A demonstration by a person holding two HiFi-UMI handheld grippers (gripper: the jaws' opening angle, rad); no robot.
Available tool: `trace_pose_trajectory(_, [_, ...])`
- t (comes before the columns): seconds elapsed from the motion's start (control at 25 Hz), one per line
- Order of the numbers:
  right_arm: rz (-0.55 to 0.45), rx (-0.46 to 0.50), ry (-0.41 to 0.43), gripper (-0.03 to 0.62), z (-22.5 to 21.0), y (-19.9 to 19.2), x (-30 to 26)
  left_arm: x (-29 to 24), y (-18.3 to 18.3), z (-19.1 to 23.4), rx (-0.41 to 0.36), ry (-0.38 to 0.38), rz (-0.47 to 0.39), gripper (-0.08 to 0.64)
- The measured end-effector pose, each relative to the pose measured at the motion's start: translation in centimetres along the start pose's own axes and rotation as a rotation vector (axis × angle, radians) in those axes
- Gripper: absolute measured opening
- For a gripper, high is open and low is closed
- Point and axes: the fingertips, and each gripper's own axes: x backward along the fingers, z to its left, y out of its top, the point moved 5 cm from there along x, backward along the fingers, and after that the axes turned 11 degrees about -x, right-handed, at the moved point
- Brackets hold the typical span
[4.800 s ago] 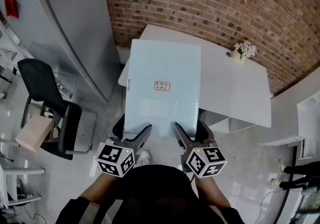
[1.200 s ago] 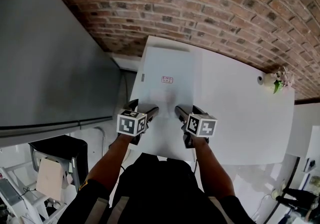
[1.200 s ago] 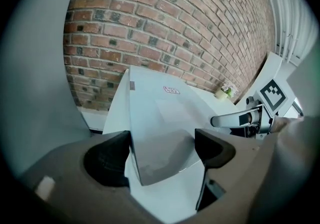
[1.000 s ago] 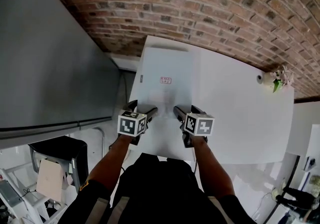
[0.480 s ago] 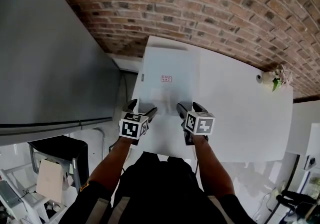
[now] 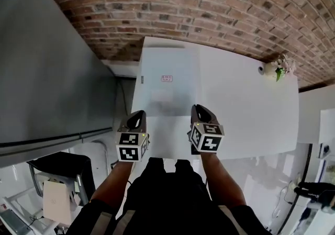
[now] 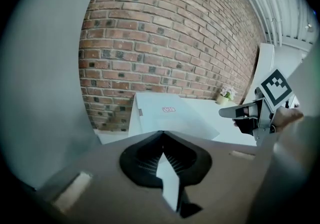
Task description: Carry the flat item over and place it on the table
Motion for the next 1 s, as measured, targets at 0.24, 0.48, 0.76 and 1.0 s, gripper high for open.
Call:
trace_pose_trajectory(0.24, [-0.058,0.026,-0.005,0.002,1.6,-0.6,3.4,1.7,0.5,-2.2,-0.047,-0.058,-0.012,0.006])
trace_pose_trajectory(0.48, [-0.089,0.018,0.004,0.002,2.0,-1.4,7.0,3.4,1.5,-6.6,-0.129,-0.096,-0.039,0.006])
trace_pose_trajectory(0.76, [-0.135,0.016,0.052,0.002,0.8,-2.3,11.9,6.6,2.6,-12.0,-0.172,-0.077,-0.084,0.006])
trace_pose_trajectory(1.0, [-0.160,0.050,0.119,0.001,-1.1,-4.5,17.5,10.8,1.9,-17.7,-0.166,-0.007,-0.133,0.006])
